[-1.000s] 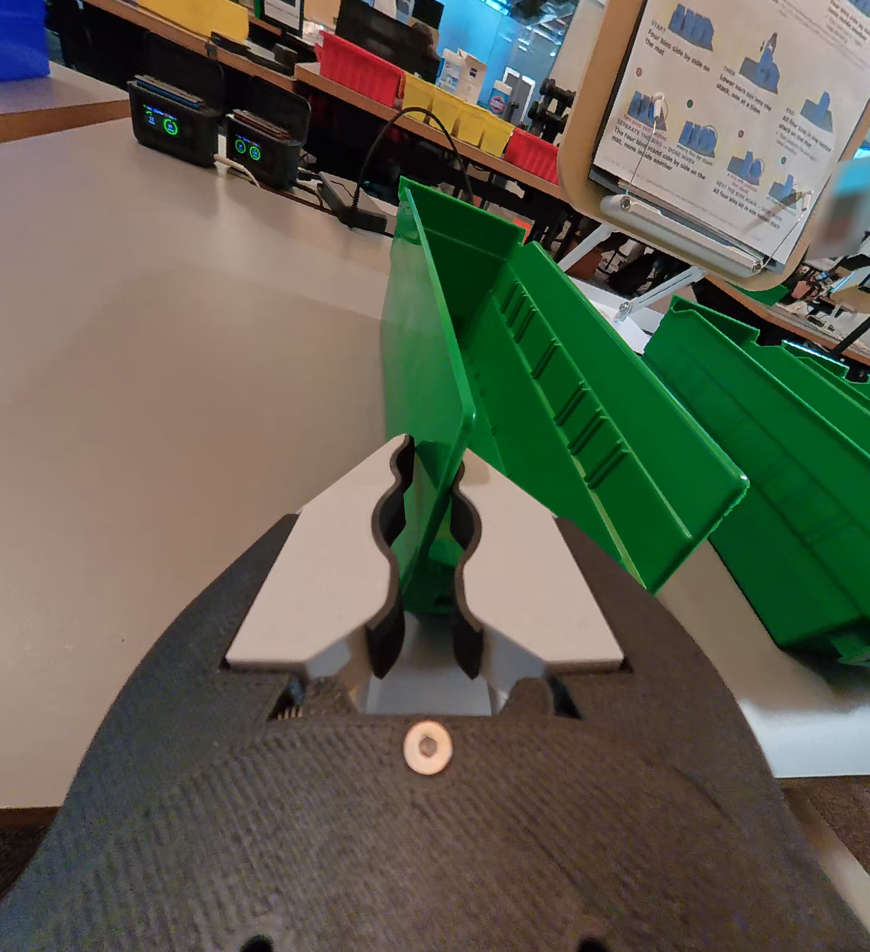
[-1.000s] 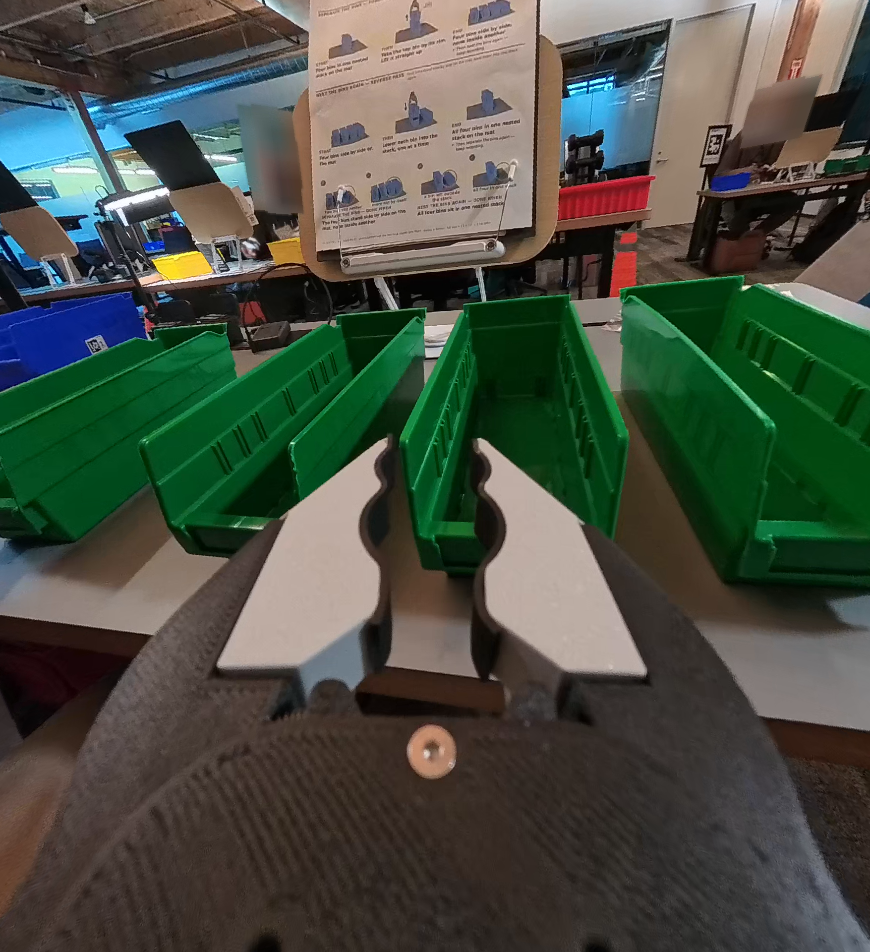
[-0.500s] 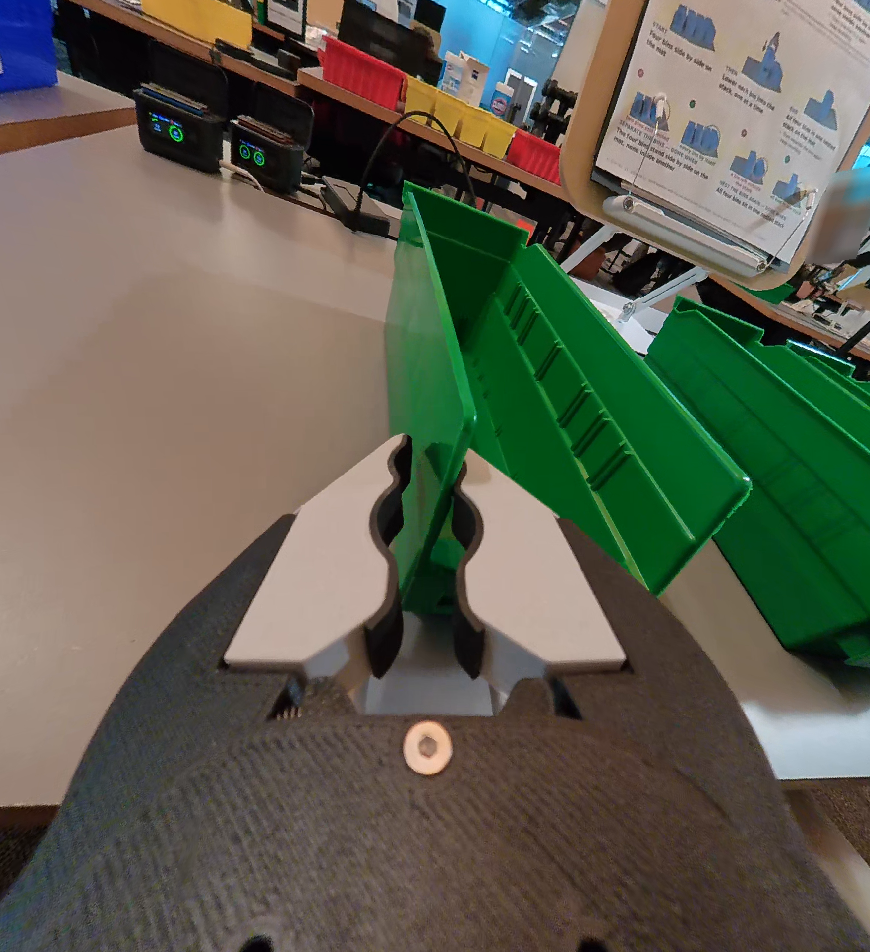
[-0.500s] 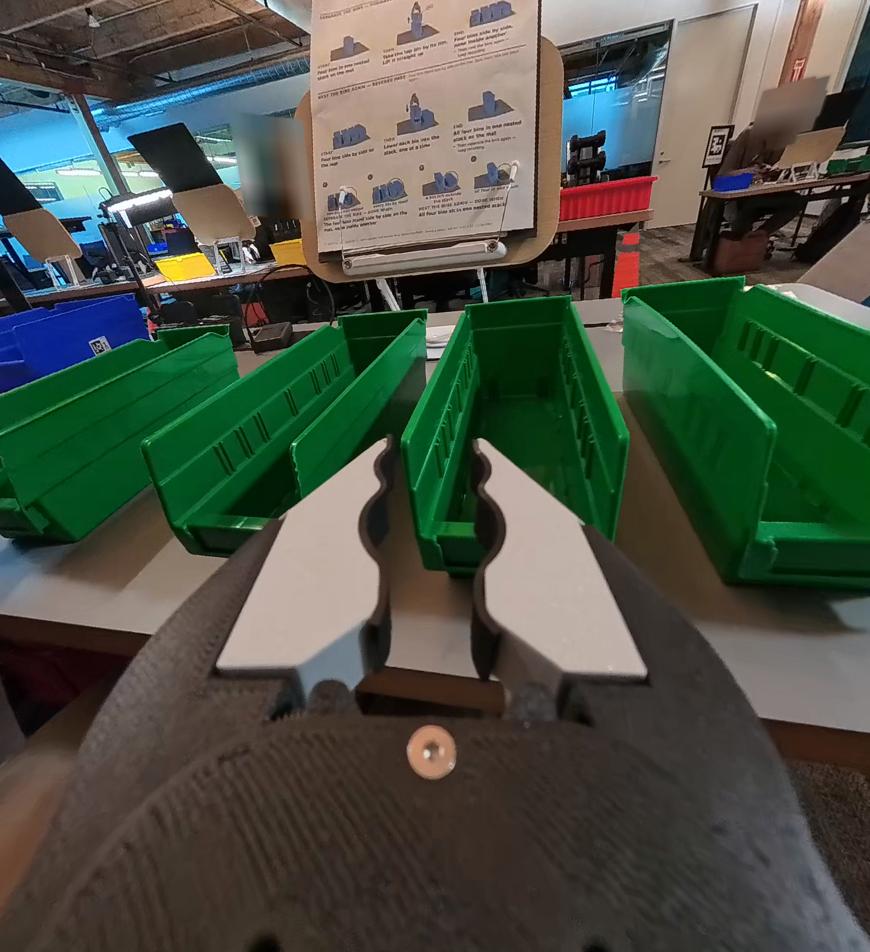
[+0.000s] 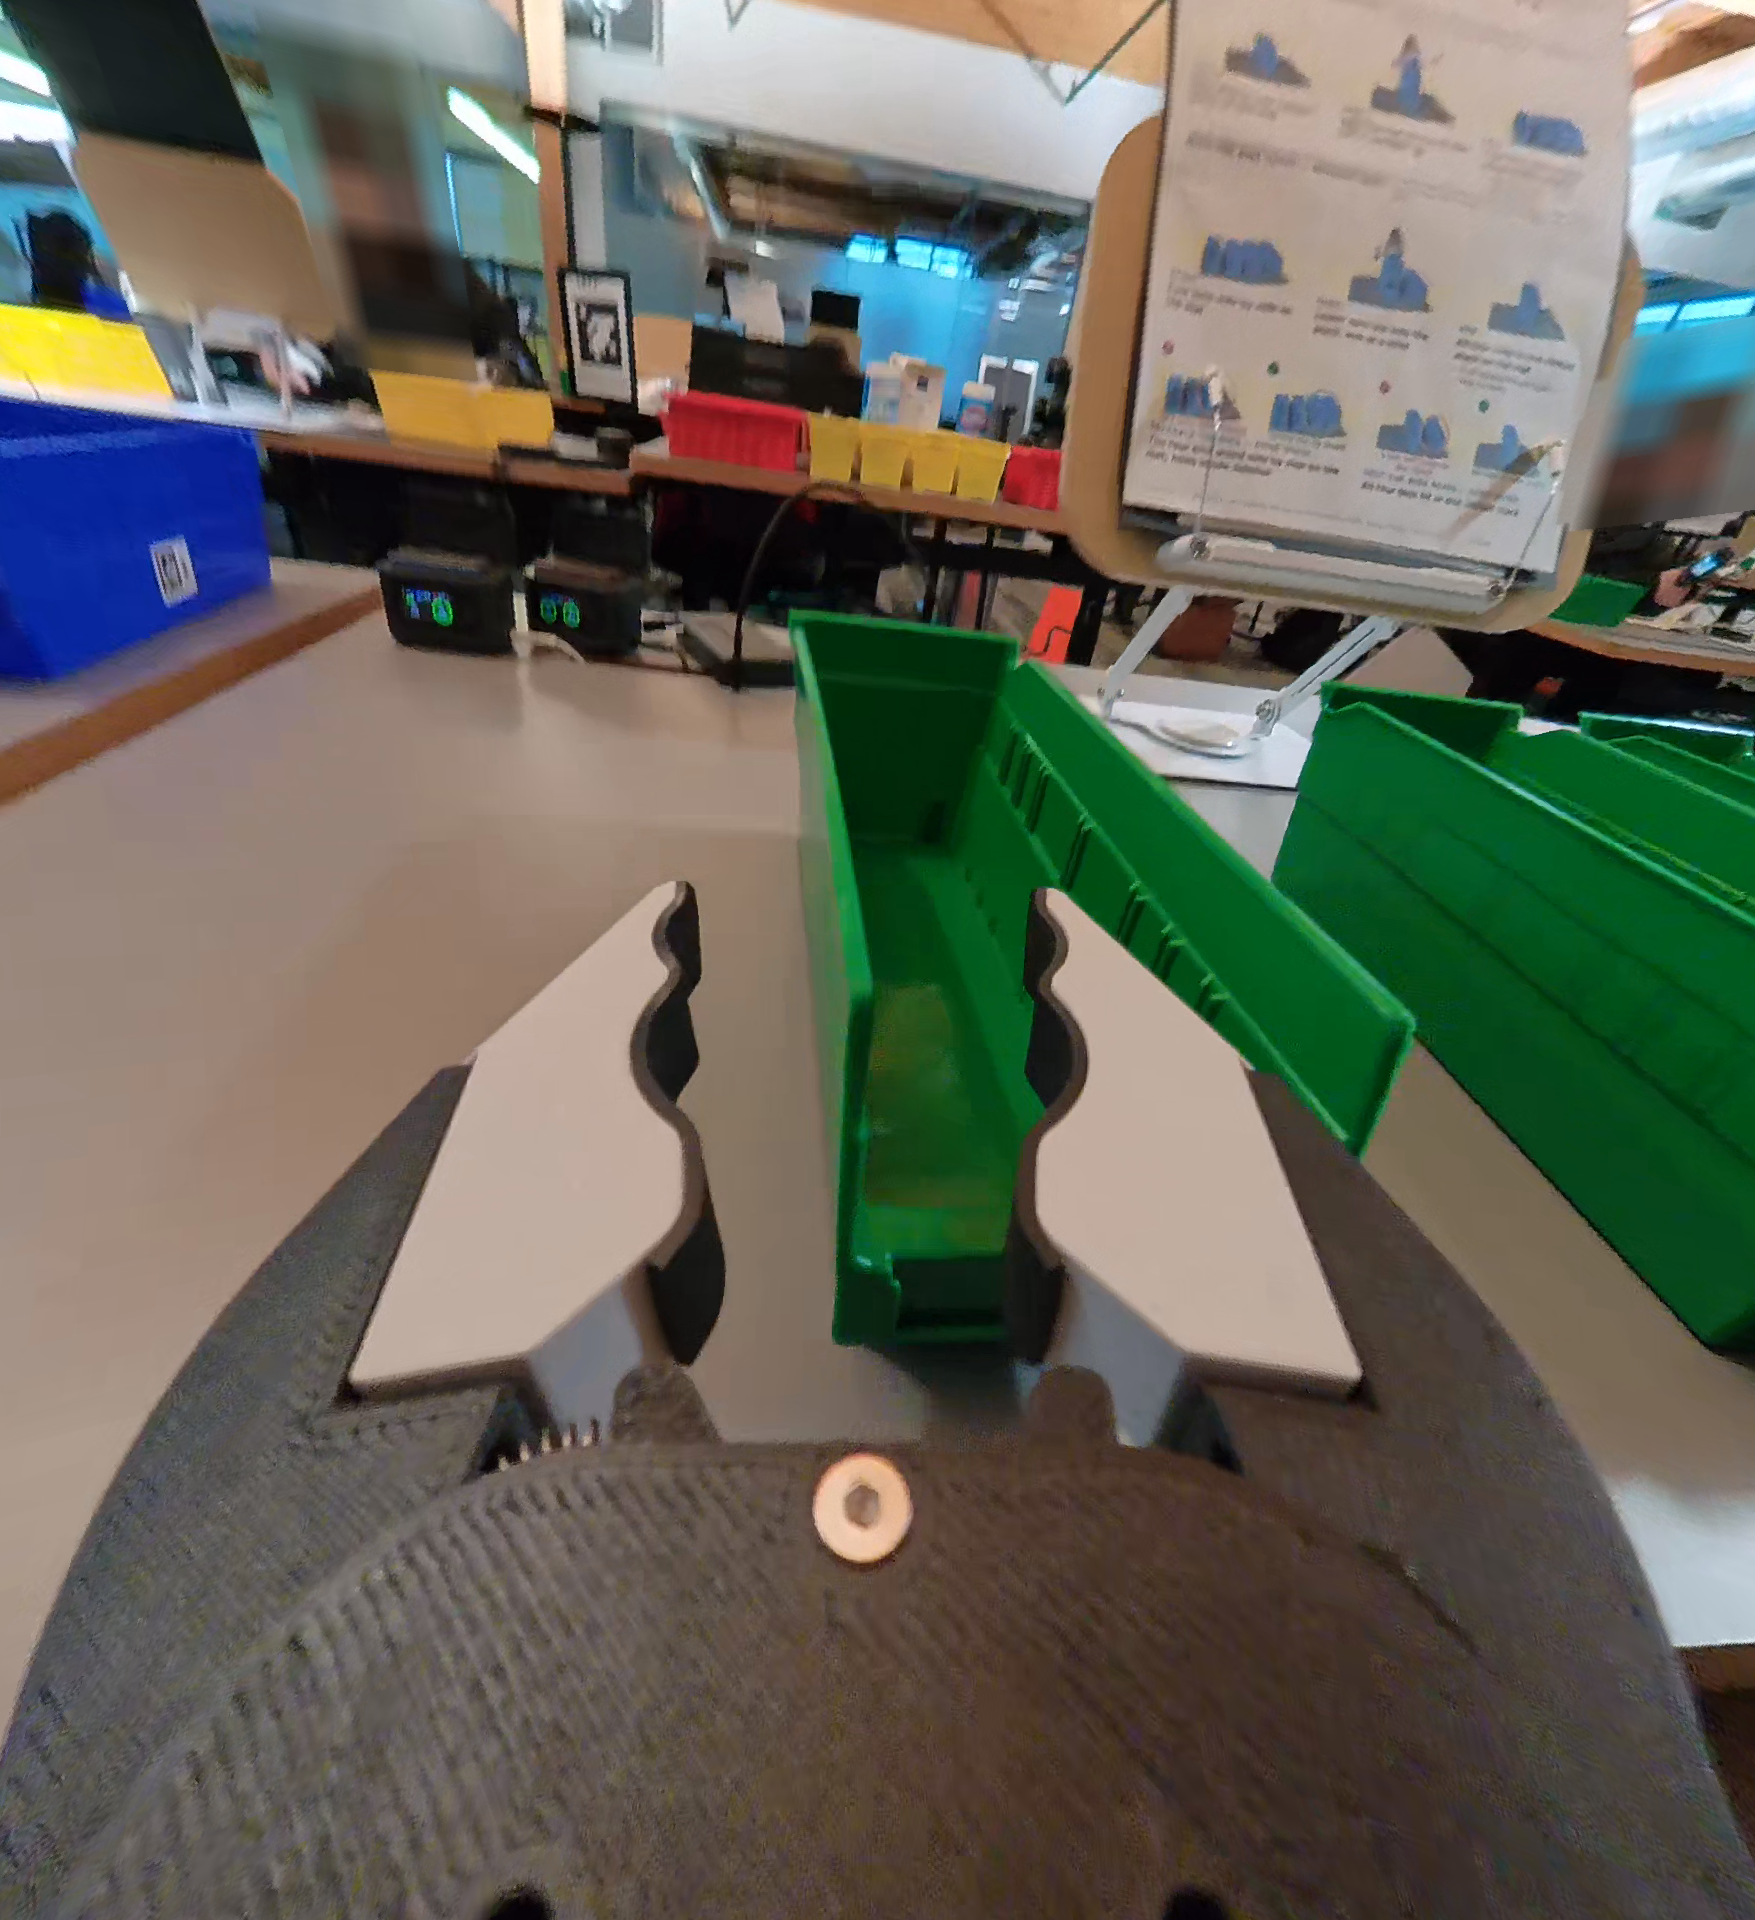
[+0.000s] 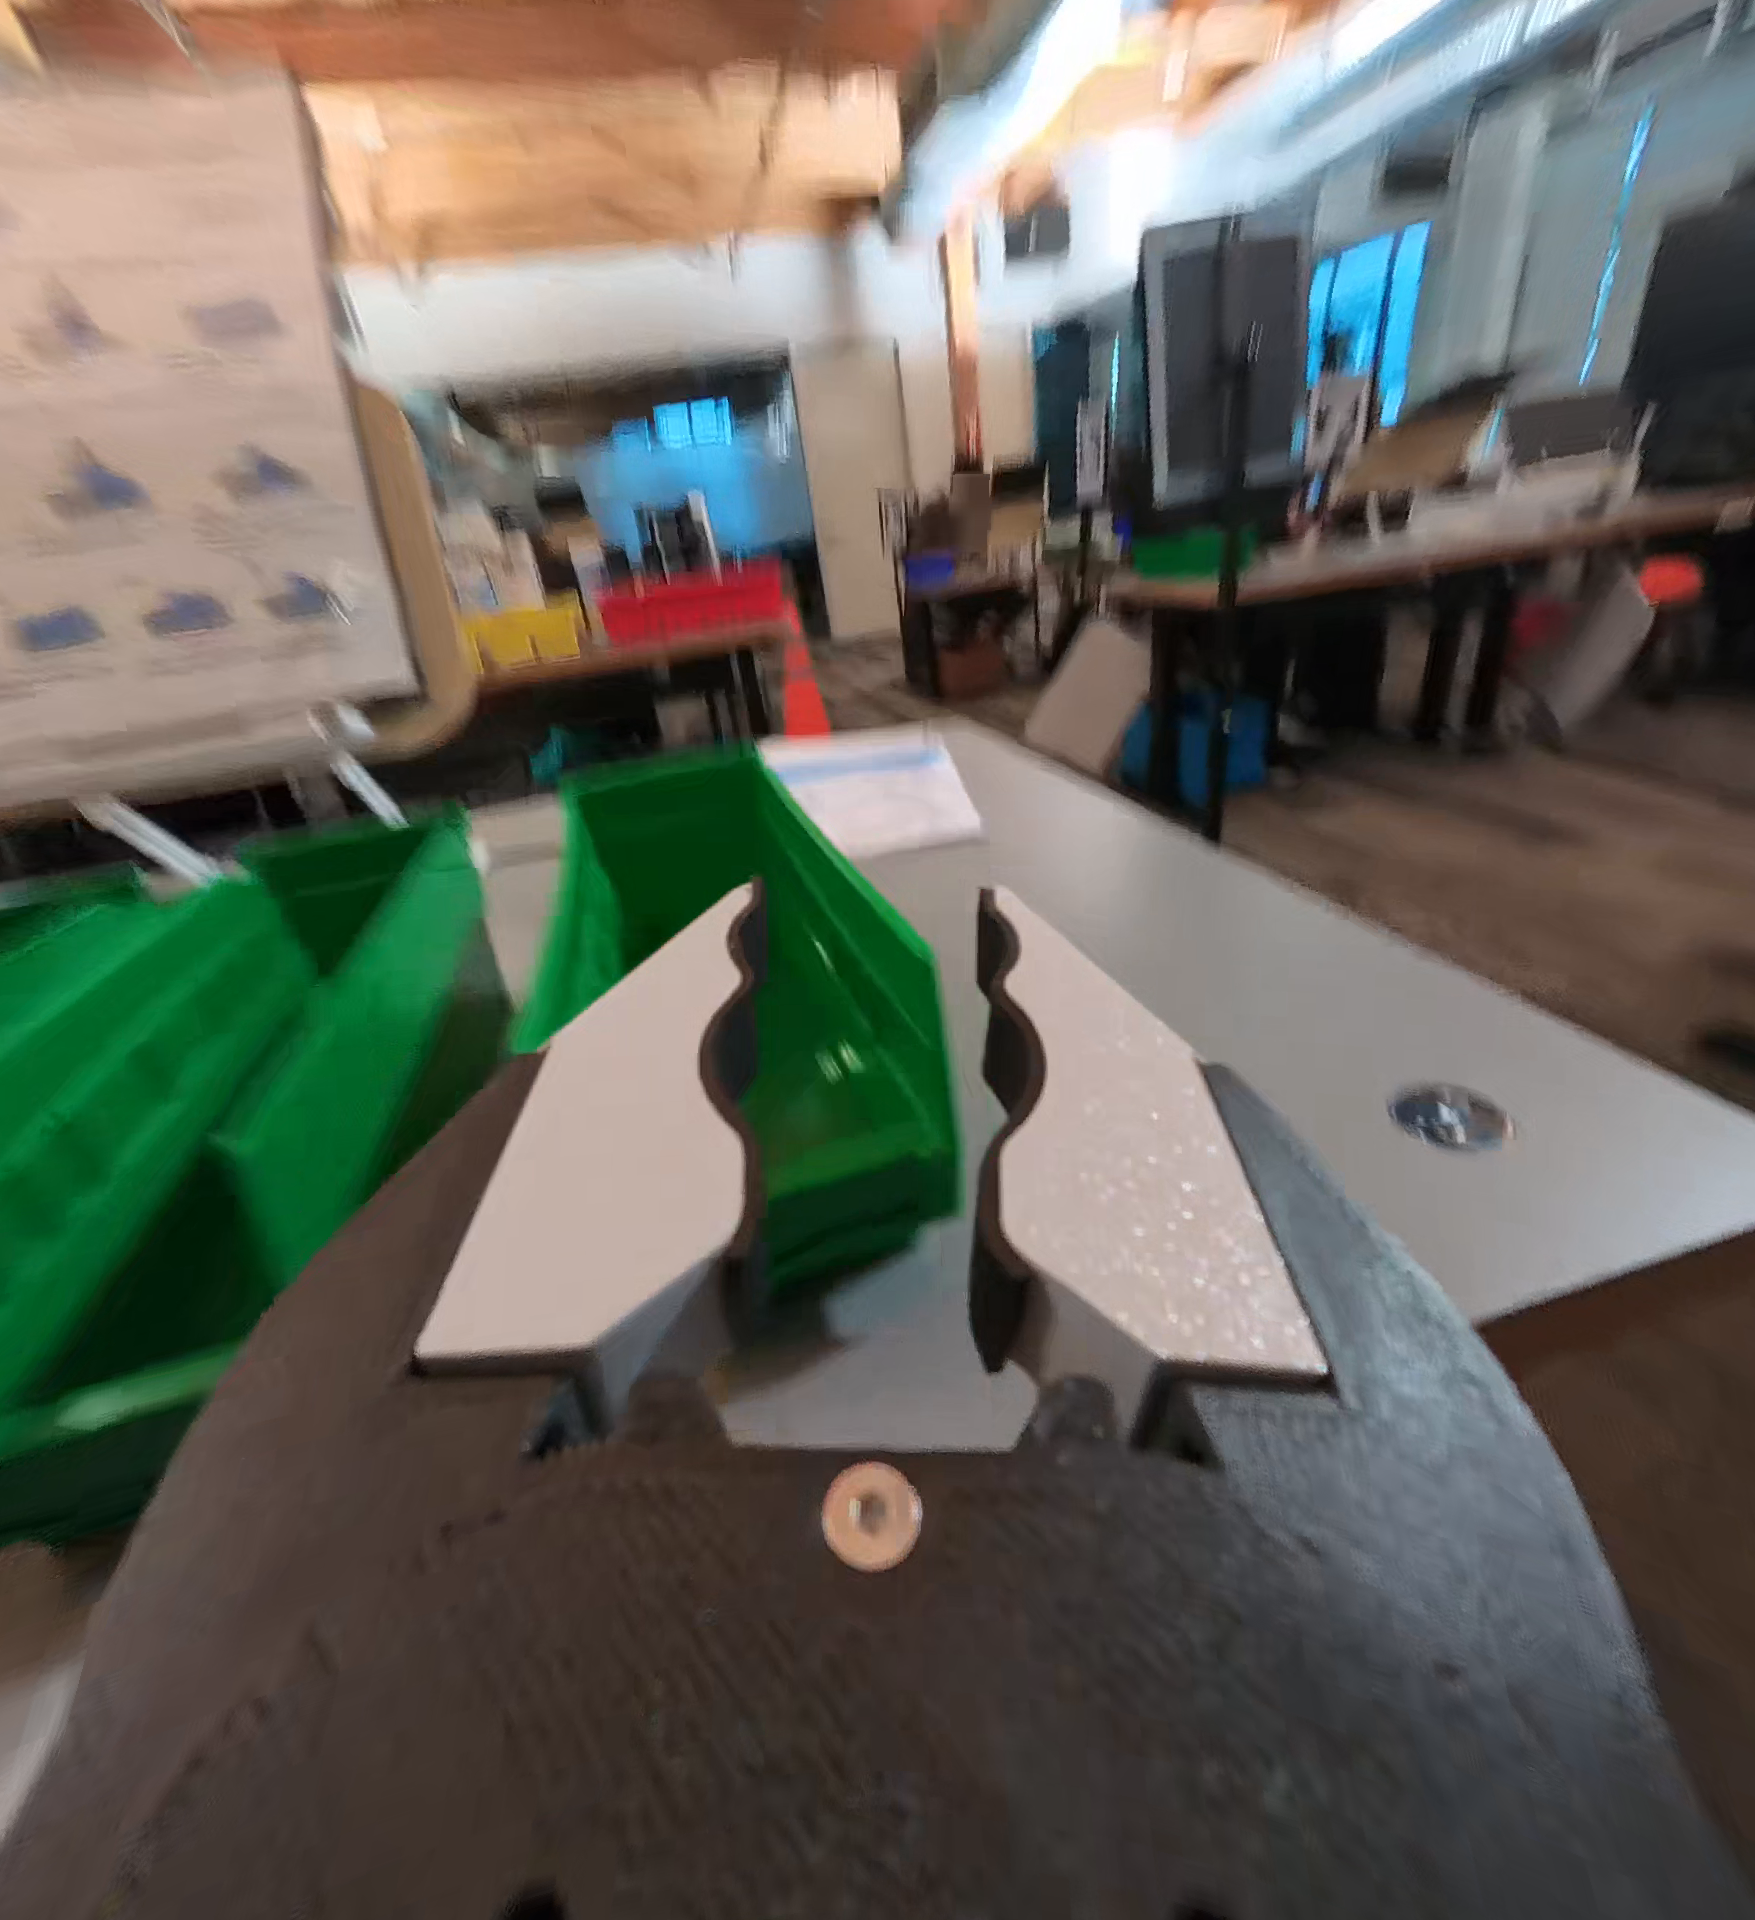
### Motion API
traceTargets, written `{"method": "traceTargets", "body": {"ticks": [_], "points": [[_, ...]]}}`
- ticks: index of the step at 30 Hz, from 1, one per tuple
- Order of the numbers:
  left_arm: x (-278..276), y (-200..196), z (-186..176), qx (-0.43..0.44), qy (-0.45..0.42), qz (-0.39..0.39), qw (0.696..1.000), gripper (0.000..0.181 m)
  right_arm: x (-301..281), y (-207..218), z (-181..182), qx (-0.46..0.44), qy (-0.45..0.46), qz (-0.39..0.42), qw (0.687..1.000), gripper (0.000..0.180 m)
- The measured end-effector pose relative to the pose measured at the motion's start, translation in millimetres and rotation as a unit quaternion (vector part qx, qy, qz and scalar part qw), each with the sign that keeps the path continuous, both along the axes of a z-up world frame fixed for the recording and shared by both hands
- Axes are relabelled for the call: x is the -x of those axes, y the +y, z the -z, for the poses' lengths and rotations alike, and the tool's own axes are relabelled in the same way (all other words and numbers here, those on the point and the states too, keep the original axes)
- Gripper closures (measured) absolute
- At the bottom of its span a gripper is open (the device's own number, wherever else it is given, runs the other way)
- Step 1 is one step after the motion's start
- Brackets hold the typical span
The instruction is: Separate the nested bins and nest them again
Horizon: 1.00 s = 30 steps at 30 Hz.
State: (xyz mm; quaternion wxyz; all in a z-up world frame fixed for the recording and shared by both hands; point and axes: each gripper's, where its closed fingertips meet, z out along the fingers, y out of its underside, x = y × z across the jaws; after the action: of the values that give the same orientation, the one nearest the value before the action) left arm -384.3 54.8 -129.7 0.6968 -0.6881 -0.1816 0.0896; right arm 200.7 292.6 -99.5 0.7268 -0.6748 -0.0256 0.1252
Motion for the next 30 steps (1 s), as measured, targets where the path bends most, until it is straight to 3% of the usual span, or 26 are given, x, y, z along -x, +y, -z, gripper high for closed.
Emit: {"method": "traceTargets", "body": {"ticks": [3,7,10,14,18,21,23,25,30], "points": [[-8.8,-4.1,-18.6,-0.024,0.051,0.004,0.998,0.121,-10.8,23.8,36.3,0.076,-0.012,0.000,0.997,0.131],[-24.8,-8.9,-32.5,-0.036,0.120,0.012,0.992,0.123,-1.1,39.8,53.3,0.129,0.025,-0.047,0.990,0.121],[-33.9,-11.1,-32.7,-0.041,0.112,0.031,0.992,0.122,1.4,50.7,61.6,0.150,0.023,-0.049,0.987,0.121],[-57.4,-16.7,-41.3,-0.072,0.097,0.089,0.989,0.119,5.8,60.6,65.8,0.156,0.031,-0.064,0.985,0.133],[-75.0,-19.4,-41.4,-0.067,0.116,0.104,0.985,0.120,19.3,63.0,58.2,0.148,0.063,-0.099,0.982,0.146],[-85.2,-18.4,-38.2,-0.058,0.122,0.114,0.984,0.120,26.9,66.8,66.3,0.165,0.037,-0.099,0.981,0.151],[-90.7,-17.5,-36.4,-0.055,0.119,0.121,0.984,0.122,27.6,68.0,70.6,0.168,0.019,-0.095,0.981,0.169],[-95.8,-16.5,-35.0,-0.051,0.121,0.129,0.983,0.123,33.0,65.5,71.0,0.167,0.011,-0.115,0.979,0.177],[-105.5,-12.9,-32.9,-0.045,0.139,0.143,0.979,0.126,29.6,59.9,60.4,0.164,-0.001,-0.107,0.981,0.179]]}}
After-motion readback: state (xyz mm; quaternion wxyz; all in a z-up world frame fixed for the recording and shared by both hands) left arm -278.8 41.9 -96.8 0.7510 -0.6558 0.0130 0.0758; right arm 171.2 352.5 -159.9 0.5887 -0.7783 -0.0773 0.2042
